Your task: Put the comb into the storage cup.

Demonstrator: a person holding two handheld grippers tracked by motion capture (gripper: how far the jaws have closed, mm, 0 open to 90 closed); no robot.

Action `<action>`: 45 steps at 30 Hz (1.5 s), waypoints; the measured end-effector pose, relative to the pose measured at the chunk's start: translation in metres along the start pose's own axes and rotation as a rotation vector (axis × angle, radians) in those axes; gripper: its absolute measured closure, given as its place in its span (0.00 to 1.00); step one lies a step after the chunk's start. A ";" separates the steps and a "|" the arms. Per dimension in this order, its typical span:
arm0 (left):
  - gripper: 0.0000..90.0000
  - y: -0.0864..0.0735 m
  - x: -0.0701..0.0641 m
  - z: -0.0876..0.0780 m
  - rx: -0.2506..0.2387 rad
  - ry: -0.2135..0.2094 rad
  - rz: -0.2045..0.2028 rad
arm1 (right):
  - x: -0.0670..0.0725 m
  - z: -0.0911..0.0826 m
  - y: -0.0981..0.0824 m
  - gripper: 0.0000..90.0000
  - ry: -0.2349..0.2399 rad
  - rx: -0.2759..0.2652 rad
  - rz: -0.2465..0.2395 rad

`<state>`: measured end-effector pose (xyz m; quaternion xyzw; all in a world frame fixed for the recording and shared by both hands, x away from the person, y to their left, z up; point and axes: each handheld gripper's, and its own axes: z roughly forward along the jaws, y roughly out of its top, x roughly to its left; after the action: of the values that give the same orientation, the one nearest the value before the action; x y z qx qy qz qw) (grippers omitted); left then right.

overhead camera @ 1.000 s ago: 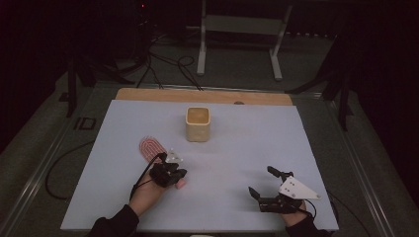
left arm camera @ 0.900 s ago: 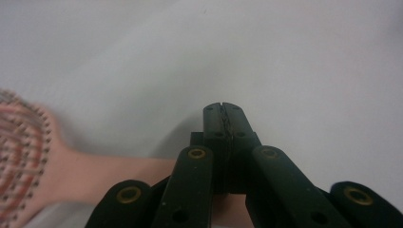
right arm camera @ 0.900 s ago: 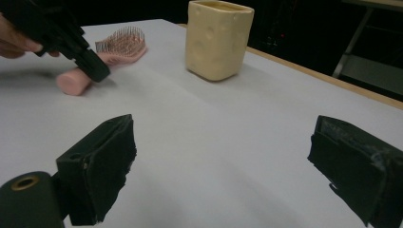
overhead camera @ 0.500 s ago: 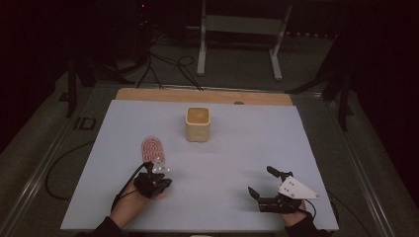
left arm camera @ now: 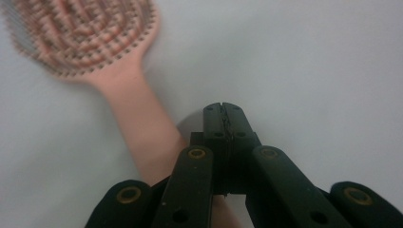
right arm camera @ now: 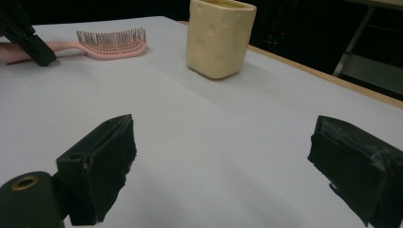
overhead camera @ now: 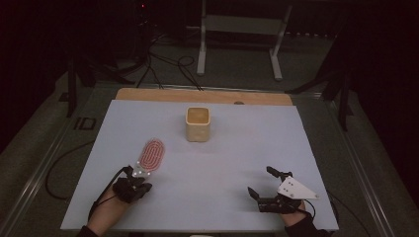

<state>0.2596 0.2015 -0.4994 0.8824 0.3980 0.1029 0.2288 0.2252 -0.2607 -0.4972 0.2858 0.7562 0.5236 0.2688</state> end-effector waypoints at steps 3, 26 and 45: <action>1.00 -0.007 0.008 -0.005 0.007 0.018 -0.021 | 0.000 0.000 0.000 0.09 0.002 0.005 0.005; 0.91 -0.014 0.039 -0.046 -0.022 0.059 -0.069 | 0.000 0.001 -0.001 0.09 0.002 0.009 0.005; 0.15 0.004 0.041 -0.039 0.090 0.018 -0.028 | 0.000 0.002 -0.001 0.09 0.003 0.014 0.007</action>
<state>0.2755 0.2425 -0.4637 0.8852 0.4166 0.0898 0.1867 0.2263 -0.2598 -0.4988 0.2894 0.7592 0.5199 0.2637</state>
